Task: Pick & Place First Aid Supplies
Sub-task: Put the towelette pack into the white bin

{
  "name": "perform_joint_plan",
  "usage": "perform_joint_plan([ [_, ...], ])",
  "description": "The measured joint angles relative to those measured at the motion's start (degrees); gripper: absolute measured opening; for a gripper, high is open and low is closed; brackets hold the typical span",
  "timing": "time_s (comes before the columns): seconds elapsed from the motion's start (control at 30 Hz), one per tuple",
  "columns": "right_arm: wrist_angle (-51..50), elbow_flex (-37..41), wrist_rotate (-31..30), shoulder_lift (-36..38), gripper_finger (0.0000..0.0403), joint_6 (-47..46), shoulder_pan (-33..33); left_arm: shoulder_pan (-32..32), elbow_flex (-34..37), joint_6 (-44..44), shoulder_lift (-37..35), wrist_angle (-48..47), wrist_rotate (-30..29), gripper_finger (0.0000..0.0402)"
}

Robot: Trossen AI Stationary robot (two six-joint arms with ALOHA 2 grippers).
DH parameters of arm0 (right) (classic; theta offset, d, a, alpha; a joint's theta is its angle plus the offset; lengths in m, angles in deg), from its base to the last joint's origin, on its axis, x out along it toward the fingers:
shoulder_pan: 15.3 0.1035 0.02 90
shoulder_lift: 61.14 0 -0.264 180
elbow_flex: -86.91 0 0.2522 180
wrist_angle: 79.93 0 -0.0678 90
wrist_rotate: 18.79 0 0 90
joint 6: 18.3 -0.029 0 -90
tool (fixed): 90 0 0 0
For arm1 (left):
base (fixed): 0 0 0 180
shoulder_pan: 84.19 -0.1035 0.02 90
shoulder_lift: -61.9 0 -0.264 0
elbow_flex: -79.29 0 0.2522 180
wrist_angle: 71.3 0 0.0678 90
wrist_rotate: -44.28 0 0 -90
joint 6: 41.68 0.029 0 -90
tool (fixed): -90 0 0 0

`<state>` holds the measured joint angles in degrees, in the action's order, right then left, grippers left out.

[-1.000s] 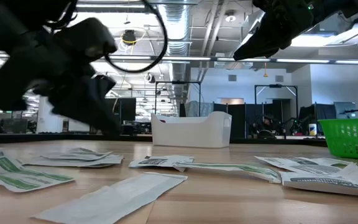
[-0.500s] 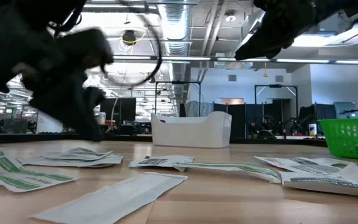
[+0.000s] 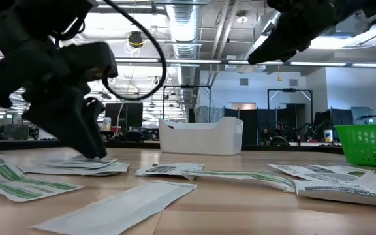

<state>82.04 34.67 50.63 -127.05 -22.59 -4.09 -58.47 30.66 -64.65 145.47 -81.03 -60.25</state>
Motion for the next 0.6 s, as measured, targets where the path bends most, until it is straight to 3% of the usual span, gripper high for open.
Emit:
perform_joint_plan([
  [0.2, 0.0, 0.0, 0.0, 0.0, 0.0102, 0.3, -0.1, 0.3, -0.3, -1.0, 4.0, 1.3, 0.2, 0.0131],
  [0.43, 0.4, 0.0, 0.0, 0.0, 0.0102, 3.2, -0.1, 0.2, -0.1, 2.0, 2.8, 0.9, -2.2, 0.0012],
  [0.6, 0.5, 0.0, 0.0, 0.0, 0.0102, 3.4, -0.8, 0.2, 0.2, 5.9, 1.2, 2.0, -5.6, 0.0007],
])
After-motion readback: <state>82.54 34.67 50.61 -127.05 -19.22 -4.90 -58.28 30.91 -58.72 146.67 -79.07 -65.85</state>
